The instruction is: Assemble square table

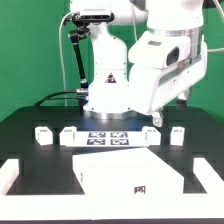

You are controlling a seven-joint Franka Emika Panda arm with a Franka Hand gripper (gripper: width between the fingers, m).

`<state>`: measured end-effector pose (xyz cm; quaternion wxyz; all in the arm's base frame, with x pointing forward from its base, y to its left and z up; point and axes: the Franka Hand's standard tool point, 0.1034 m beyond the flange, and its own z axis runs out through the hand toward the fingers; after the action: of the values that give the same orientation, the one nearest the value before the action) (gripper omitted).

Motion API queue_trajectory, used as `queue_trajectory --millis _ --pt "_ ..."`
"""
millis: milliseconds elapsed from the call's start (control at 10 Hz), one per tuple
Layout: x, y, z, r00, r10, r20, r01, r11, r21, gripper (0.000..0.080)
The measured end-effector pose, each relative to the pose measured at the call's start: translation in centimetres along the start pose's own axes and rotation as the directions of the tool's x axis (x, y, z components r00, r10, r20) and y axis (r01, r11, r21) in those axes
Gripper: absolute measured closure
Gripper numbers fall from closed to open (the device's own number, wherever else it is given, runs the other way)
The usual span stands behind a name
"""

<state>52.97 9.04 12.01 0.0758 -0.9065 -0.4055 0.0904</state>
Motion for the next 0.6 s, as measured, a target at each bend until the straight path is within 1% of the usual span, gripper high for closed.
queue_trajectory --millis 600 --pt "-0.03 0.02 0.03 1.000 0.001 0.000 -0.001 1.000 0.000 0.0150"
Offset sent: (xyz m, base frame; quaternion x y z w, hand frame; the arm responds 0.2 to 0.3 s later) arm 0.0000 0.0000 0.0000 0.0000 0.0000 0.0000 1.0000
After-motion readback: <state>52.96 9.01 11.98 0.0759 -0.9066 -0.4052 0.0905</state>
